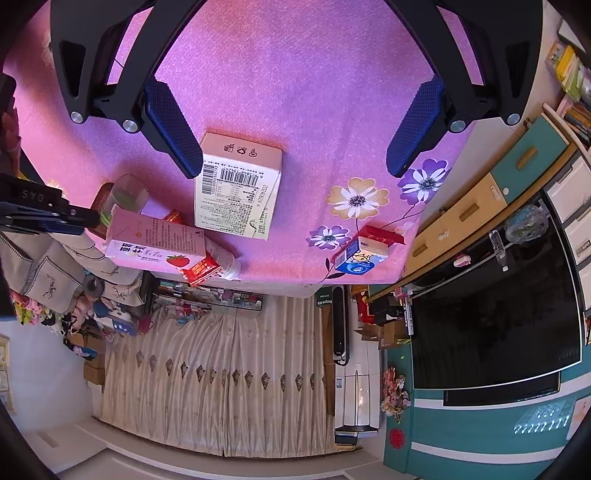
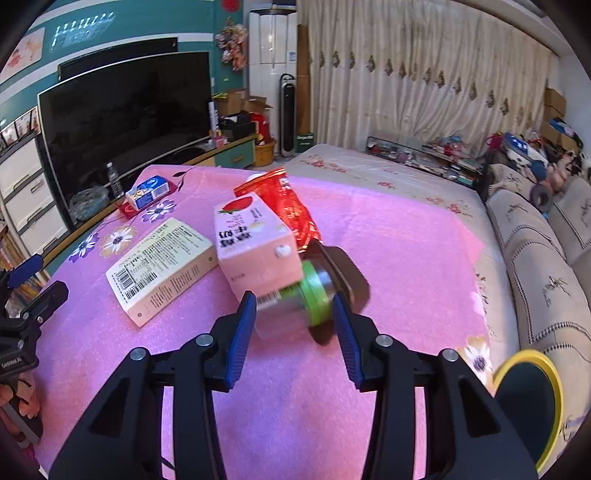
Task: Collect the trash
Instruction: 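Return the left tool to the table while the right gripper grasps the strawberry milk carton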
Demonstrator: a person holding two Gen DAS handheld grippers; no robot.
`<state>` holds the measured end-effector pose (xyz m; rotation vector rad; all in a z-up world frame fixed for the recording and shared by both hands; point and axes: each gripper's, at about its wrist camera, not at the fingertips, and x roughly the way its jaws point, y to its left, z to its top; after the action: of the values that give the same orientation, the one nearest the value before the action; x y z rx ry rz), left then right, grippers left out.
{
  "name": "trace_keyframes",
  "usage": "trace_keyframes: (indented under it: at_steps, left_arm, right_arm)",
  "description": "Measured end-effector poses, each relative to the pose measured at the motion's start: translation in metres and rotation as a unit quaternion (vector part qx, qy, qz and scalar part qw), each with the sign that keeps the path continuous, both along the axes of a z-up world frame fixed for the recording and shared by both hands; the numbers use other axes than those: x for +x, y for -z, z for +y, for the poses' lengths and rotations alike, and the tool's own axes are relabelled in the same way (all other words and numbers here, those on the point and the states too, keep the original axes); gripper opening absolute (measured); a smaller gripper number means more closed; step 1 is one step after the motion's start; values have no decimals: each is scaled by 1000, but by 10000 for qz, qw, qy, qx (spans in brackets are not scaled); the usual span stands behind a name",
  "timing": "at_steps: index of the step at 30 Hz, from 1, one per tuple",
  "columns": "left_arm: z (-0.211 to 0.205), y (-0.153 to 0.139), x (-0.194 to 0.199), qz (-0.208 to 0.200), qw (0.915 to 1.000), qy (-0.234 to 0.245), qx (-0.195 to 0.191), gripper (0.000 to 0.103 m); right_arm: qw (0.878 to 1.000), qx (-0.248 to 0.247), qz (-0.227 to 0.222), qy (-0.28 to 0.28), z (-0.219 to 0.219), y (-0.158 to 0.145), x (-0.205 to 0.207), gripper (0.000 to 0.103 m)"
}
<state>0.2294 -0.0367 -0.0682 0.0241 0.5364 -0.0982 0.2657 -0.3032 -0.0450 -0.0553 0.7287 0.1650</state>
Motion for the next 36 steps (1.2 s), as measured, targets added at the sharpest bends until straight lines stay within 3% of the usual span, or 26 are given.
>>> trace_keyframes:
  at_steps: [2, 4, 12, 17, 21, 26, 31, 36]
  left_arm:
    - [0, 0, 0, -10, 10000, 14, -19, 98]
    - [0, 0, 0, -11, 10000, 41, -31, 98]
    - [0, 1, 0, 12, 9999, 68, -95, 98]
    - [2, 3, 1, 52, 9998, 59, -168, 98]
    - [1, 3, 0, 20, 9999, 70, -146, 98]
    - [1, 3, -1, -8, 9999, 88, -127, 98]
    - [3, 3, -2, -23, 9998, 94, -146, 98]
    - [3, 1, -4, -63, 9998, 126, -128, 98]
  right_arm:
    - [9998, 52, 16, -192, 7, 0, 9, 47]
    - [9994, 63, -22, -350, 11, -2, 14, 59]
    - [9966, -313, -216, -729, 30, -10, 16, 60]
    - [9949, -220, -346, -919, 37, -10, 6, 63]
    - [9953, -116, -346, -895, 48, -1, 3, 63]
    - [9960, -326, -272, -784, 69, 14, 4, 63]
    - [9987, -359, -186, -324, 77, 25, 5, 63]
    - [9998, 204, 20, -45, 67, 22, -4, 63]
